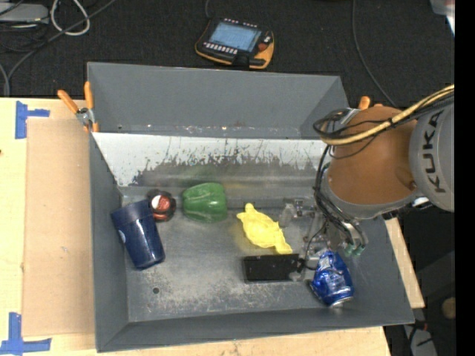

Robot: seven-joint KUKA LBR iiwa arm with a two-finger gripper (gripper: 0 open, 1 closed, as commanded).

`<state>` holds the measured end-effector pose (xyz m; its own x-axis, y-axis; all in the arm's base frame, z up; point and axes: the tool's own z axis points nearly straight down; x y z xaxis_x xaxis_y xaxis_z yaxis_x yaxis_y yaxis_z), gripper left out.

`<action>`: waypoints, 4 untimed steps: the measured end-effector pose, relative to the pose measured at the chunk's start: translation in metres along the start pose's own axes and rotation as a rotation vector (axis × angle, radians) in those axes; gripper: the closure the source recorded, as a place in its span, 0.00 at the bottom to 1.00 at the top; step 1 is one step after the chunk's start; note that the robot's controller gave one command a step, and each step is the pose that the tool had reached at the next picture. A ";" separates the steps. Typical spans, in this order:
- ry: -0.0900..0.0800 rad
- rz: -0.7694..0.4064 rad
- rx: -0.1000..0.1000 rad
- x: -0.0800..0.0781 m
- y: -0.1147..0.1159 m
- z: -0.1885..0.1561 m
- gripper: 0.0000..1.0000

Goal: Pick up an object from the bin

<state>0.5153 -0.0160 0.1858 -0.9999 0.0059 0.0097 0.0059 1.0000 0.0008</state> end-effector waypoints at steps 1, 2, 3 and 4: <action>-0.008 -0.001 0.000 -0.002 0.000 -0.005 0.00; 0.000 0.098 -0.001 -0.013 0.005 0.121 0.00; -0.017 0.144 -0.001 -0.017 0.005 0.063 0.00; 0.005 0.162 -0.001 0.003 0.010 0.087 0.00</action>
Offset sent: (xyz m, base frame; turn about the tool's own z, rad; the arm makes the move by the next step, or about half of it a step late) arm 0.0134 0.0043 -0.1158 0.0983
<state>0.5110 -0.0063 0.0990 -0.9858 0.1673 0.0152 0.1673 0.9859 -0.0001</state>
